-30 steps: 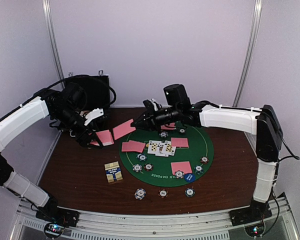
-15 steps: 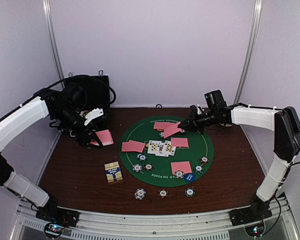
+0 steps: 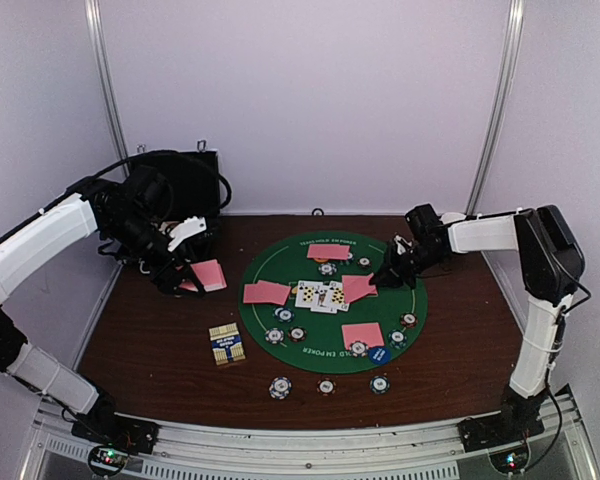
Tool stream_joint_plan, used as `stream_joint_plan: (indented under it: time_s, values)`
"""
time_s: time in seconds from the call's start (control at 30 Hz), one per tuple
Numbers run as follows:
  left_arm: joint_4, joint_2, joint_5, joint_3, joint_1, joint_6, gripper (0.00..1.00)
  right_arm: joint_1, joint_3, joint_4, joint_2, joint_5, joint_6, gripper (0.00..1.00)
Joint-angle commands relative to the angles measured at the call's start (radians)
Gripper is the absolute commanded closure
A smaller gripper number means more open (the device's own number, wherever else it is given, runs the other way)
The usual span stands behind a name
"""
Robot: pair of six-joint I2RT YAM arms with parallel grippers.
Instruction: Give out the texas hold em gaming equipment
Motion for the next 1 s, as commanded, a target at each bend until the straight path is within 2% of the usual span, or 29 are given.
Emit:
stream_joint_plan:
  time_s: [0.0, 0.33, 0.37, 0.57, 0.8, 0.83, 0.9, 0.97]
  values:
    - [0.015, -0.029, 0.007, -0.006, 0.013, 0.012, 1.0, -0.014, 0.04, -0.002, 0.038, 0.034, -0.041, 1.0]
    - [0.015, -0.035, 0.011, -0.023, 0.027, 0.019, 1.0, -0.014, 0.064, -0.162, 0.064, 0.163, -0.167, 1.0]
    - [0.015, -0.036, 0.011, -0.026, 0.028, 0.02, 1.0, -0.014, 0.067, -0.178, 0.065, 0.174, -0.177, 0.97]
    - [0.015, -0.043, 0.013, -0.038, 0.042, 0.022, 1.0, -0.001, 0.098, -0.239, 0.052, 0.224, -0.214, 0.54]
    - [0.024, -0.073, -0.005, -0.129, 0.113, 0.063, 1.0, 0.02, 0.155, -0.334, -0.027, 0.301, -0.243, 0.33]
    - [0.029, -0.083, -0.009, -0.151, 0.128, 0.073, 1.0, 0.02, 0.151, -0.34, -0.053, 0.312, -0.244, 0.27]
    - [0.042, -0.1, -0.016, -0.206, 0.163, 0.101, 1.0, 0.02, 0.132, -0.334, -0.117, 0.335, -0.242, 0.03]
    - [0.066, -0.113, -0.036, -0.271, 0.19, 0.129, 1.0, 0.02, 0.106, -0.321, -0.186, 0.36, -0.237, 0.01]
